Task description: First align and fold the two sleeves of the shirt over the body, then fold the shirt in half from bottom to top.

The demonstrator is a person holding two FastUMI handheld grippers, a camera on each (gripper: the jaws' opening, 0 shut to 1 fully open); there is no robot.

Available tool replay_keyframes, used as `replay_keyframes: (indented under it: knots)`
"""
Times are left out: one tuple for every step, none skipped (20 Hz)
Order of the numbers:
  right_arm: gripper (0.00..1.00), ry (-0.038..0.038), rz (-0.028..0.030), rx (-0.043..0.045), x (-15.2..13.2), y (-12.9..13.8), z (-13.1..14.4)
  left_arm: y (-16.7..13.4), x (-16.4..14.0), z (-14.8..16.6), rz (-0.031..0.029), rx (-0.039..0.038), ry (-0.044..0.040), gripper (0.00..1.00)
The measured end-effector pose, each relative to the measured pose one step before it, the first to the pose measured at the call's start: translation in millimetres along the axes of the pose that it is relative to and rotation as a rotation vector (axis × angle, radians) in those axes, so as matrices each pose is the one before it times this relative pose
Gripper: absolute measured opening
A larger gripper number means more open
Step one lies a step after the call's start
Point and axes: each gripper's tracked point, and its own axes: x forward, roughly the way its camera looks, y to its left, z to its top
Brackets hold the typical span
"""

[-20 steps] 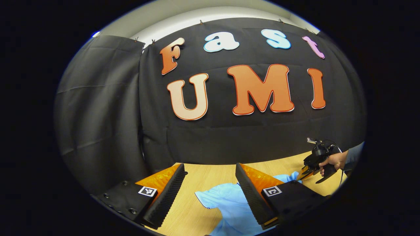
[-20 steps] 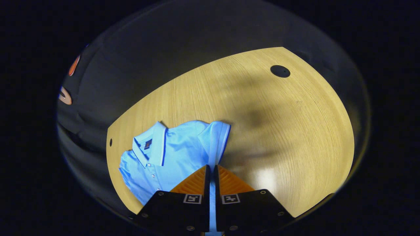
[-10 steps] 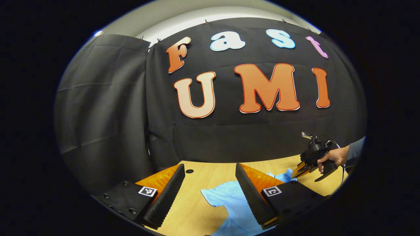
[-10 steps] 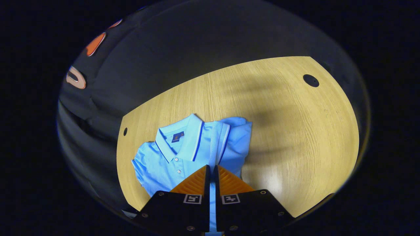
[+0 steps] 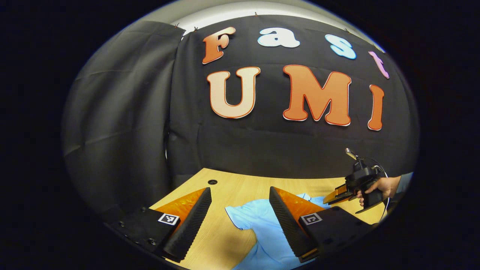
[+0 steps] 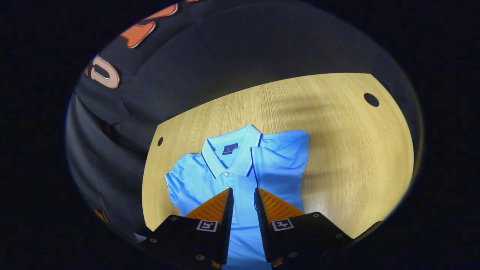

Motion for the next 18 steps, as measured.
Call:
replay_keyframes:
  knots:
    - [0.39, -0.01010, -0.00051, 0.00324, -6.23, -0.74, -0.35, 1.87, 7.69, -4.12, -0.00757, -0.01238, 0.01887, 1.00]
    - [0.42, -0.01359, 0.00045, 0.00556, -6.89, -1.45, 0.56, 2.82, 6.45, -0.33, -0.00637, -0.01040, 0.01868, 1.00]
    - [0.46, -0.01783, 0.00048, 0.00362, -8.76, -1.71, 1.39, 1.74, 9.86, -3.44, -0.01069, -0.01431, 0.02479, 1.00]
    - [0.51, -0.01840, -0.00301, 0.00216, -7.62, -2.35, 1.78, 1.98, 9.94, -2.20, -0.01168, -0.01788, 0.02921, 1.00]
    - [0.54, -0.01526, -0.00624, -0.00158, -7.07, -2.44, -1.11, 2.79, 9.05, -3.00, -0.01350, -0.01926, 0.02869, 0.98]
    - [0.60, -0.01130, -0.00809, -0.00384, -6.96, -3.65, -0.56, 2.45, 9.54, -4.81, -0.00440, -0.00754, 0.03304, 0.98]
    - [0.60, -0.00827, -0.00717, -0.00526, -7.60, -2.73, -1.50, 4.19, 9.35, -9.75, 0.00888, 0.01316, 0.04808, 0.98]
    - [0.60, -0.01080, -0.00860, -0.00596, -7.35, -4.24, -0.87, 6.26, 9.09, -8.31, 0.01236, 0.02877, 0.04774, 1.00]
    - [0.60, -0.01402, -0.01051, -0.00430, -6.73, -3.36, -0.80, 0.13, 6.19, -5.46, 0.00359, 0.01882, 0.03697, 0.99]
    - [0.60, -0.01882, -0.00888, -0.00147, -7.45, -3.86, 2.03, -1.64, 8.69, -4.99, -0.01099, 0.00498, 0.02938, 0.99]
    - [0.60, -0.01950, -0.00870, 0.00245, -7.42, -3.74, 1.01, -0.64, 7.93, -5.08, -0.00667, 0.00511, 0.02779, 0.99]
    - [0.60, -0.01311, -0.00122, 0.00818, -6.19, -2.73, 0.66, 2.96, 11.22, -3.23, 0.00893, 0.01093, 0.02752, 0.99]
    - [0.62, -0.01213, -0.00050, 0.01385, -9.33, -2.01, -0.89, 8.61, 10.75, -6.53, 0.01356, 0.02093, 0.03465, 0.99]
    - [0.64, -0.01349, -0.00379, 0.01066, -5.26, -3.00, 1.54, 3.42, 9.86, -2.26, 0.00330, 0.01149, 0.02863, 1.00]
    - [0.72, -0.01637, -0.00930, 0.00749, -6.88, -4.87, 0.28, -1.02, 9.46, -3.53, -0.00487, 0.00112, 0.03393, 0.99]
    - [0.72, -0.01559, -0.01103, 0.00330, -6.20, -4.47, -0.88, 0.22, 9.47, -2.25, -0.00422, -0.00606, 0.03584, 0.99]
    - [0.56, -0.01591, -0.00898, 0.00134, -5.61, -4.48, 0.21, 2.20, 9.91, -5.43, 0.00020, -0.00875, 0.03530, 0.99]
    - [0.66, -0.01645, -0.00195, 0.00306, -7.64, -2.60, -0.63, 4.05, 7.77, -3.46, 0.01663, -0.01074, 0.03908, 0.99]
